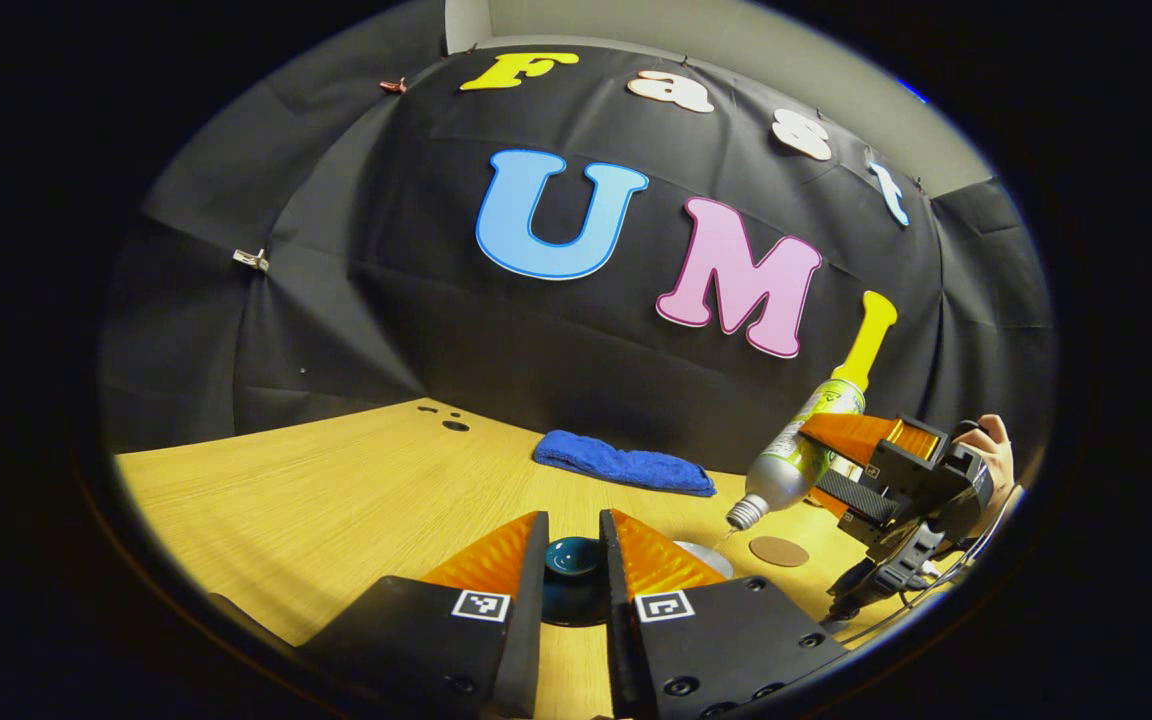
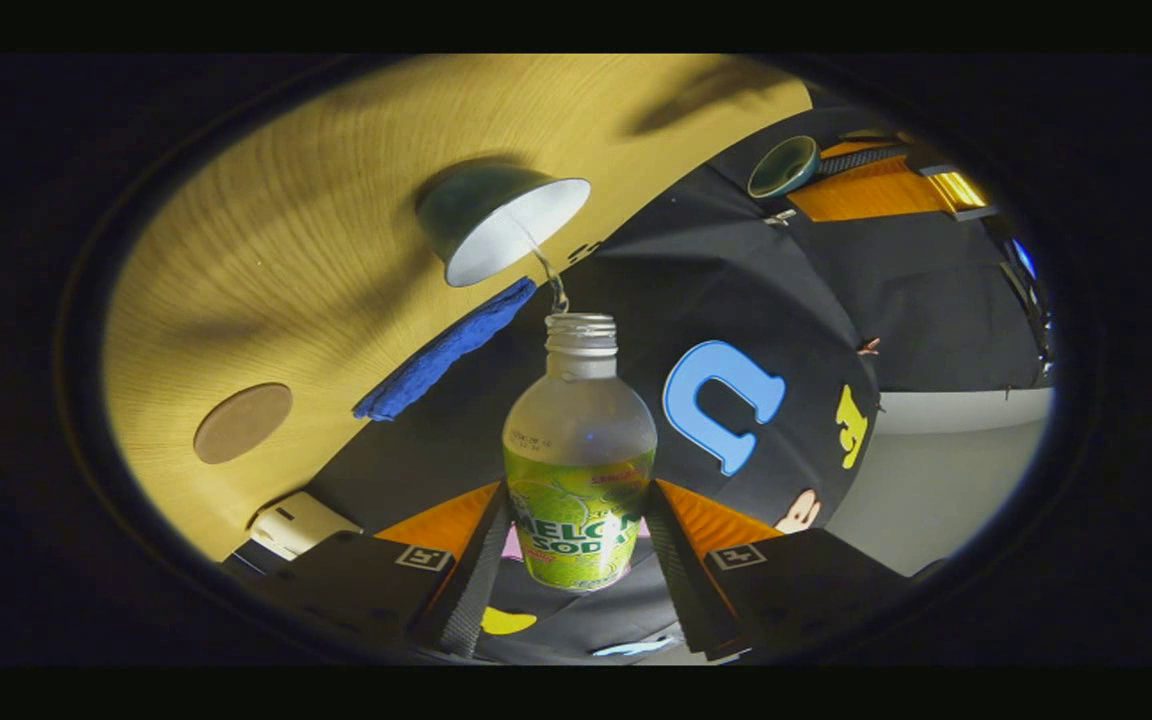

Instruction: Open the teacup lid with one hand, grasp the water bottle and pour water into the teacup with the other hand; after pouring, place the water bottle on the coaster and then close the teacup lid.

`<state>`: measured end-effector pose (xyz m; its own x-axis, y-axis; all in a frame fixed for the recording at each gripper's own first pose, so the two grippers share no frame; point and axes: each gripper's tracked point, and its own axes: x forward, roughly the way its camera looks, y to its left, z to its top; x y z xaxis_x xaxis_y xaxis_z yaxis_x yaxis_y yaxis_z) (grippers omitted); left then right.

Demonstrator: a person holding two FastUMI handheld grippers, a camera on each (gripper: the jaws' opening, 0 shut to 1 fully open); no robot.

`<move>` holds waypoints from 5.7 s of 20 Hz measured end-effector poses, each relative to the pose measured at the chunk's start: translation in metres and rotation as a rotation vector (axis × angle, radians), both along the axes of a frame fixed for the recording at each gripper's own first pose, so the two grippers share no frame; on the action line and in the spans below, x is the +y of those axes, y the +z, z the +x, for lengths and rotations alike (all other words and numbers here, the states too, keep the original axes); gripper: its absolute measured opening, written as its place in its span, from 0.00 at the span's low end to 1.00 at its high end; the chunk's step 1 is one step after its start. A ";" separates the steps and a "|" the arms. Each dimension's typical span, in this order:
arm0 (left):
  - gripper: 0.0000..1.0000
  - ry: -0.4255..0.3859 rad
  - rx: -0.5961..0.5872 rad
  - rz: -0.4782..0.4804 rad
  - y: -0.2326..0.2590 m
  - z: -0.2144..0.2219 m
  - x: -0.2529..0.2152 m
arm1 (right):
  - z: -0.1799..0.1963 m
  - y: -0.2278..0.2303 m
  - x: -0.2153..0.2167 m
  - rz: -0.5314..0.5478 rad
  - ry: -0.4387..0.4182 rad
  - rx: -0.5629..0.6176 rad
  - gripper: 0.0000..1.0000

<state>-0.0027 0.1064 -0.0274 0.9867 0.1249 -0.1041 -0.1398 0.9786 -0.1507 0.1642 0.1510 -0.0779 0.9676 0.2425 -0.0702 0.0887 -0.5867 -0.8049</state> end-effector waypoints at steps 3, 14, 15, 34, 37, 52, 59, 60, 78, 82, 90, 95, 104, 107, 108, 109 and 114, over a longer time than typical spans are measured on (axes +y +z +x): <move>0.31 0.001 0.001 -0.001 -0.001 0.000 0.001 | -0.002 0.000 0.001 -0.011 0.011 -0.007 0.78; 0.31 0.002 0.005 -0.006 -0.004 0.000 0.001 | -0.001 -0.007 -0.004 0.044 -0.011 0.027 0.77; 0.31 0.003 0.006 -0.006 -0.004 0.000 0.001 | 0.000 -0.013 -0.009 0.094 -0.035 0.059 0.78; 0.31 0.011 0.017 -0.008 -0.010 0.001 0.001 | -0.007 -0.050 -0.039 1.710 -0.454 0.673 0.79; 0.31 0.007 0.022 -0.012 -0.012 0.002 -0.001 | 0.002 -0.043 -0.057 1.916 -0.476 0.692 0.78; 0.31 0.003 0.033 -0.015 -0.016 0.003 -0.003 | 0.022 -0.083 -0.113 2.181 -0.605 0.663 0.78; 0.31 0.002 0.032 -0.014 -0.016 0.002 -0.004 | 0.020 -0.089 -0.111 2.182 -0.621 0.668 0.79; 0.31 0.001 0.033 -0.015 -0.016 0.002 -0.004 | 0.020 -0.088 -0.111 2.182 -0.622 0.666 0.80; 0.31 -0.093 0.059 0.057 -0.023 0.019 -0.076 | -0.062 -0.030 -0.160 2.226 -0.512 0.430 0.95; 0.31 -0.136 0.054 0.076 -0.013 0.046 -0.097 | -0.101 -0.028 -0.159 2.228 -0.490 0.446 0.95; 0.31 -0.140 0.135 0.090 -0.035 0.091 -0.110 | -0.137 0.001 -0.187 2.263 -0.393 0.368 0.95; 0.32 -0.101 0.180 0.120 -0.056 0.102 -0.107 | -0.143 0.014 -0.194 2.310 -0.354 0.382 0.96; 0.34 -0.084 0.206 0.183 -0.066 0.104 -0.108 | -0.145 0.019 -0.192 2.334 -0.330 0.403 0.92; 0.32 -0.083 0.215 0.191 -0.067 0.104 -0.109 | -0.144 0.017 -0.194 2.339 -0.335 0.402 0.92; 0.32 -0.086 0.223 0.194 -0.069 0.104 -0.110 | -0.145 0.018 -0.194 2.341 -0.334 0.403 0.92; 0.33 -0.089 0.229 0.199 -0.071 0.105 -0.111 | -0.145 0.019 -0.194 2.343 -0.331 0.402 0.92; 0.38 -0.085 0.246 0.223 -0.072 0.106 -0.114 | -0.145 0.019 -0.197 2.363 -0.328 0.403 0.92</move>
